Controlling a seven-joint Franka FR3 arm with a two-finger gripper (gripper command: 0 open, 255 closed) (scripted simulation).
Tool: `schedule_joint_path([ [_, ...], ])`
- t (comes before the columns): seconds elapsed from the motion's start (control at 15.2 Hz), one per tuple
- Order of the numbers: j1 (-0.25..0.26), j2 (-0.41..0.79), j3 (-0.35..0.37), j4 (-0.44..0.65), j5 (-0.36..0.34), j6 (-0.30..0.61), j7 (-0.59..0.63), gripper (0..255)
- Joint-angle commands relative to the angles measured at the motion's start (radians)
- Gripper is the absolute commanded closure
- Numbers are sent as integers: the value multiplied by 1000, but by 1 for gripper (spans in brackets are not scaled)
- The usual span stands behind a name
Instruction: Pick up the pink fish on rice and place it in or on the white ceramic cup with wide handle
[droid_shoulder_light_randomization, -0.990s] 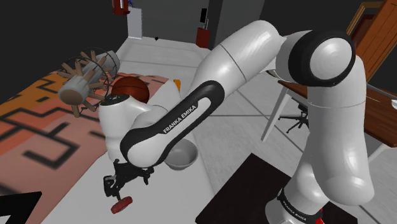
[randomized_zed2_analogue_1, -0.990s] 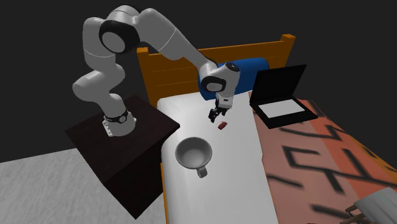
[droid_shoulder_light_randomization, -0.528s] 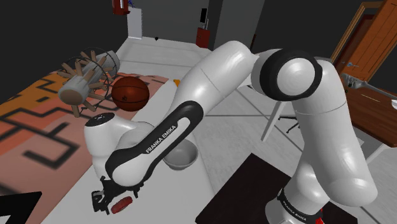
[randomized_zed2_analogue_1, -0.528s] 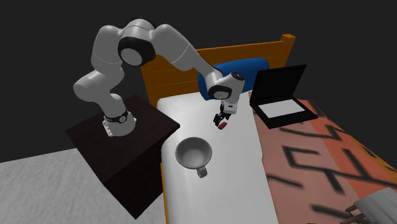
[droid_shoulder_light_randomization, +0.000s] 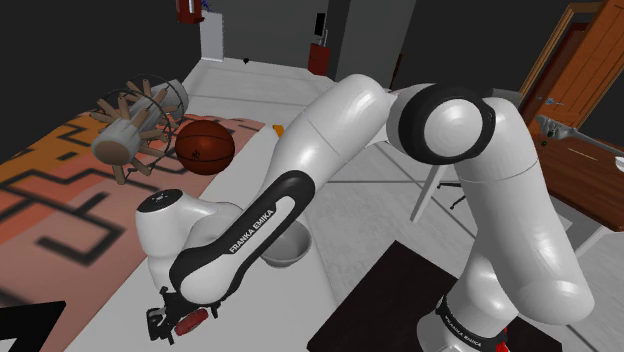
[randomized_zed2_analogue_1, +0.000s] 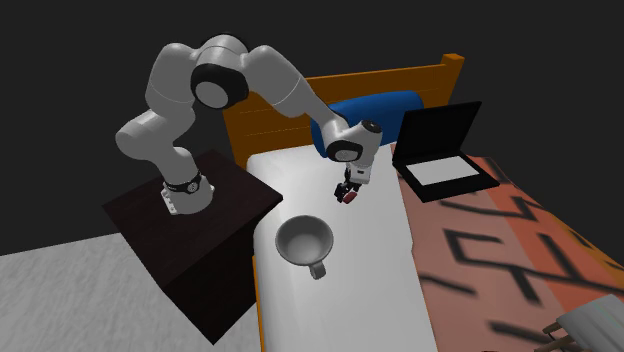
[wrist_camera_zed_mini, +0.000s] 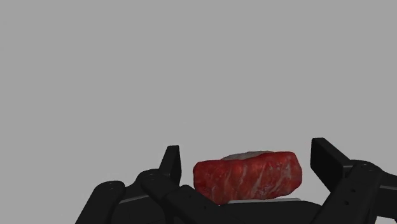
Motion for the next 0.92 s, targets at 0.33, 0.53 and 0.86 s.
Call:
schedule_joint_path([
  [0.33,0,0,0,0,0,0,0,255],
  [0.53,-1,0,0,1,0,-1,-1,255],
  [0.86,0,1,0,1,0,0,0,255],
])
